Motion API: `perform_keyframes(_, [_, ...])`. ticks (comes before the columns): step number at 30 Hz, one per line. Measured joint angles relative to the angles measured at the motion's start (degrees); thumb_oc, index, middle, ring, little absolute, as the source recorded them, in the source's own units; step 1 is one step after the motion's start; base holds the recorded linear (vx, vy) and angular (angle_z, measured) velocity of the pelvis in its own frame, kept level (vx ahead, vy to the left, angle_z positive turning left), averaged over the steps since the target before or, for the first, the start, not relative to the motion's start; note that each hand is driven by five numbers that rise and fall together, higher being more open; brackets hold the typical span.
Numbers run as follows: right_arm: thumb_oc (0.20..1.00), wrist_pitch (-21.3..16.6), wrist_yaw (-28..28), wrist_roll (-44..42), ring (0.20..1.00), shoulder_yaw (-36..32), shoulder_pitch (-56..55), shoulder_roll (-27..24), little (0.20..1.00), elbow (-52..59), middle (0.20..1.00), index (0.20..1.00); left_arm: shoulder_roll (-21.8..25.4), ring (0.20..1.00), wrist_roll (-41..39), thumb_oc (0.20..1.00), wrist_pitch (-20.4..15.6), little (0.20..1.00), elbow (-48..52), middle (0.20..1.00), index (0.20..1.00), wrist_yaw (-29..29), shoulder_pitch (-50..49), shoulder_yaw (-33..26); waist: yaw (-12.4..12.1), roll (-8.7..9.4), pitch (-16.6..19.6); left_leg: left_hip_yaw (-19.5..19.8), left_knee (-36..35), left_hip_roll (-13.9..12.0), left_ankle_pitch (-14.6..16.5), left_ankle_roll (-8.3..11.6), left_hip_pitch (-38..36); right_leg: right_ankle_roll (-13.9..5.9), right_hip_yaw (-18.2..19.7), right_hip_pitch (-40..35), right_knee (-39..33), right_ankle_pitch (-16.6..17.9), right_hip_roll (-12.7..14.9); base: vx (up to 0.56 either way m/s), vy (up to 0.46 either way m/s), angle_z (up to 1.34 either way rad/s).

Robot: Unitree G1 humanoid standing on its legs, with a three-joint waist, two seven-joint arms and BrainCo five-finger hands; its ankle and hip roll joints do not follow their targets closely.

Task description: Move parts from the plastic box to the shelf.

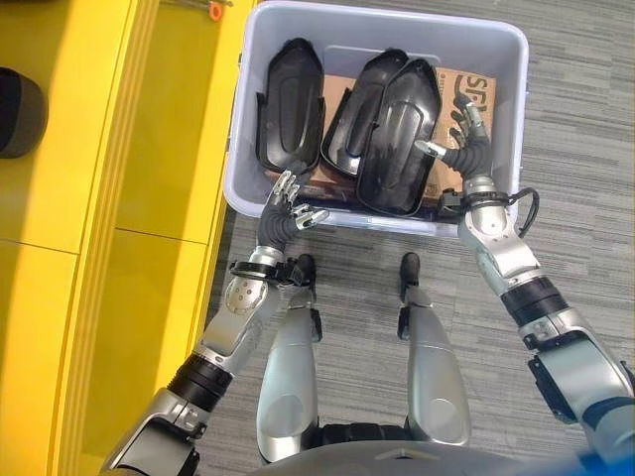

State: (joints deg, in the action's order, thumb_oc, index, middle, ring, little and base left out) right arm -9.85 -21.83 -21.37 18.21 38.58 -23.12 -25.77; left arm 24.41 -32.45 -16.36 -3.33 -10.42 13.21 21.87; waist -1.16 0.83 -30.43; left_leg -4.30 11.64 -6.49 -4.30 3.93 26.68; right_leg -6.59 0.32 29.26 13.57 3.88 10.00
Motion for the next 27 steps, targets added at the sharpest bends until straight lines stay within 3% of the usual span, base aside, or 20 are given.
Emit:
perform_keyframes(15, [1.000,-0.8,-4.3,-2.1,1.000,-4.8,1.6,-0.3,1.000,-4.0,1.000,1.000,0.9,1.000,0.0,1.000,0.0,1.000,0.1,1.000,1.000,-1.1,-0.7,0.1,0.1,-0.20,-0.9,0.1,1.6,0.1,0.4,0.11,3.7,0.13,0.3,3.7,1.1,0.1,0.0,0.00,0.000,0.00])
perform_keyframes(27, [1.000,-1.1,-4.9,-2.0,1.000,-2.7,2.6,2.4,1.000,-5.6,1.000,1.000,0.9,1.000,0.0,1.000,-0.1,1.000,1.5,1.000,1.000,-1.4,-0.6,0.2,-0.6,-0.37,-1.1,0.7,3.8,-0.1,0.7,-0.17,9.3,0.50,-0.1,8.8,3.0,-0.2,0.0,0.00,-0.001,0.02])
